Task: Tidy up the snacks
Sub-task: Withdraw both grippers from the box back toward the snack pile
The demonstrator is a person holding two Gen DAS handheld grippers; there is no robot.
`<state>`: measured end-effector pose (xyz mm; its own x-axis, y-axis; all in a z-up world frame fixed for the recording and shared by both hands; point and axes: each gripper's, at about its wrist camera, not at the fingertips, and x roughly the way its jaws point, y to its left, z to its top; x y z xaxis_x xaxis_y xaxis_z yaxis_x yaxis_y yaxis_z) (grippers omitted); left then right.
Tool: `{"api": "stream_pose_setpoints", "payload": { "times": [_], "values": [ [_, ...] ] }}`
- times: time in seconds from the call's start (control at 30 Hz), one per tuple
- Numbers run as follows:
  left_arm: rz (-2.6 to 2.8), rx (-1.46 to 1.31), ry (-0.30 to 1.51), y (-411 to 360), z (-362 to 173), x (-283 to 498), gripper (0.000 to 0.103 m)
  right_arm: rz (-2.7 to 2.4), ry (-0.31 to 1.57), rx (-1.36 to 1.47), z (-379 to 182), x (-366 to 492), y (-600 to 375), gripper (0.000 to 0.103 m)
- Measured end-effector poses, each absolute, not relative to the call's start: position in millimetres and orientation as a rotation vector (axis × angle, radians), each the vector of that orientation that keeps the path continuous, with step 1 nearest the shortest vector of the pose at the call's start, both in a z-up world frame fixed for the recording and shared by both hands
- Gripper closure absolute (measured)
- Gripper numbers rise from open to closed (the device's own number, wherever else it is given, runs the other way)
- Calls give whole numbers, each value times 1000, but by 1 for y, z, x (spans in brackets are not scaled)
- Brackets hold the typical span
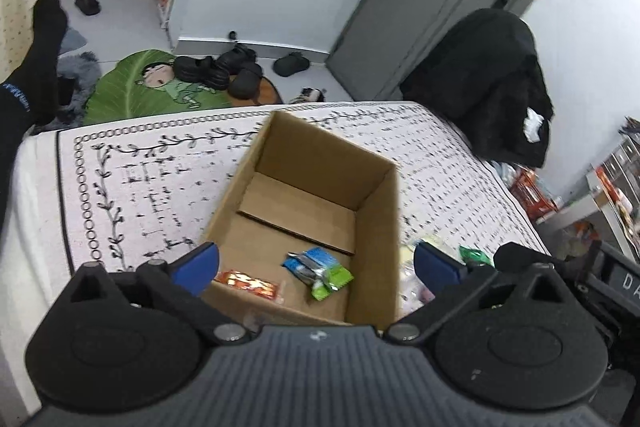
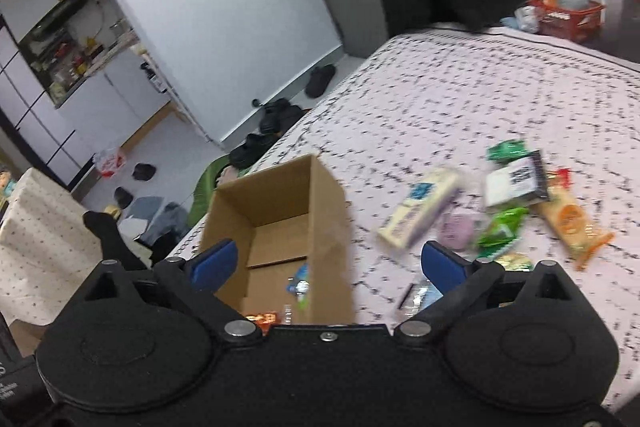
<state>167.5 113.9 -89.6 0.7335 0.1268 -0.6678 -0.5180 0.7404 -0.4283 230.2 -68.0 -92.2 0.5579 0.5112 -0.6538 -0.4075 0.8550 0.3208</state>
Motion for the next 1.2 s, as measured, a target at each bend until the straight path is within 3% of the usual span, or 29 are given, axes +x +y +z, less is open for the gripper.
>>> {"api": "stream_pose_setpoints", "payload": {
  "times": [1.2],
  "values": [
    [263, -462, 715, 16, -48, 175, 0, 432, 731, 207, -86, 215, -201, 0]
  ]
}}
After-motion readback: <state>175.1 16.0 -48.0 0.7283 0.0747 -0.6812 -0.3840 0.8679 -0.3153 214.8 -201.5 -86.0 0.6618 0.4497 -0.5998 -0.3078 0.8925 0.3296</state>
